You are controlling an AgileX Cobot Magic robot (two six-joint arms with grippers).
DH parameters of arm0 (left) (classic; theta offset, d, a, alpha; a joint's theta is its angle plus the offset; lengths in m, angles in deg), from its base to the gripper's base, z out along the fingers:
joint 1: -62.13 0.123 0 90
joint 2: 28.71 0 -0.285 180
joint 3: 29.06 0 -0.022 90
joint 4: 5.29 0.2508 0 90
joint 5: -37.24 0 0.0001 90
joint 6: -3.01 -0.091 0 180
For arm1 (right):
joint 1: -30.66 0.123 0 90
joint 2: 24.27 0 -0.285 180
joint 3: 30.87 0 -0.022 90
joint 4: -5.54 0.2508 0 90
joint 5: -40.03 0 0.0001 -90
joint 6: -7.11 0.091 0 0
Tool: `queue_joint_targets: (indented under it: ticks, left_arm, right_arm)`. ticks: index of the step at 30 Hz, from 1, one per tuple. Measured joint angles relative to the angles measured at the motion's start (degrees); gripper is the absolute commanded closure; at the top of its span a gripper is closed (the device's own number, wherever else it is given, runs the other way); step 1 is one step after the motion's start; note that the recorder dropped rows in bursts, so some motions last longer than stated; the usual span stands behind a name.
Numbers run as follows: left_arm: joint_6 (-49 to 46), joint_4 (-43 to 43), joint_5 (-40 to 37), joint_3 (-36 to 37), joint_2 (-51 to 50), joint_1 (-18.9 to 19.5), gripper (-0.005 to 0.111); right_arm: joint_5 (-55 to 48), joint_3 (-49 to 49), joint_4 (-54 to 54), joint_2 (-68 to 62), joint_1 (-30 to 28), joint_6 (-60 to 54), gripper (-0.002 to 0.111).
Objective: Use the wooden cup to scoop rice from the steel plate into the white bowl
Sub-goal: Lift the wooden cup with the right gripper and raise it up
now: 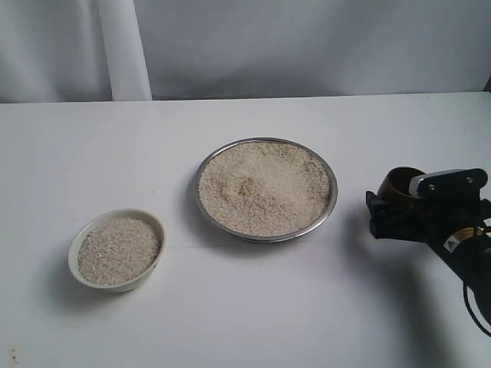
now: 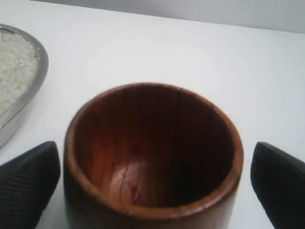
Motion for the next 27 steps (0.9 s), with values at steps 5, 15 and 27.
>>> queue_joint_targets:
  ticks: [5,15,27]
  left_arm:
    - [0.0,0.0,0.0,0.0,0.0,0.0,0.107]
    - [0.0,0.0,0.0,0.0,0.0,0.0,0.107]
    - [0.0,0.0,0.0,0.0,0.0,0.0,0.107]
  right_arm:
    - [-0.84,-1.25,0.46,0.0,0.0,0.0,0.003]
    - [-0.88,-2.2,2.52,-1.29,0.0,0.0,0.003]
    - [-0.21,-7.32,1.38,-6.04,0.0,0.35,0.004]
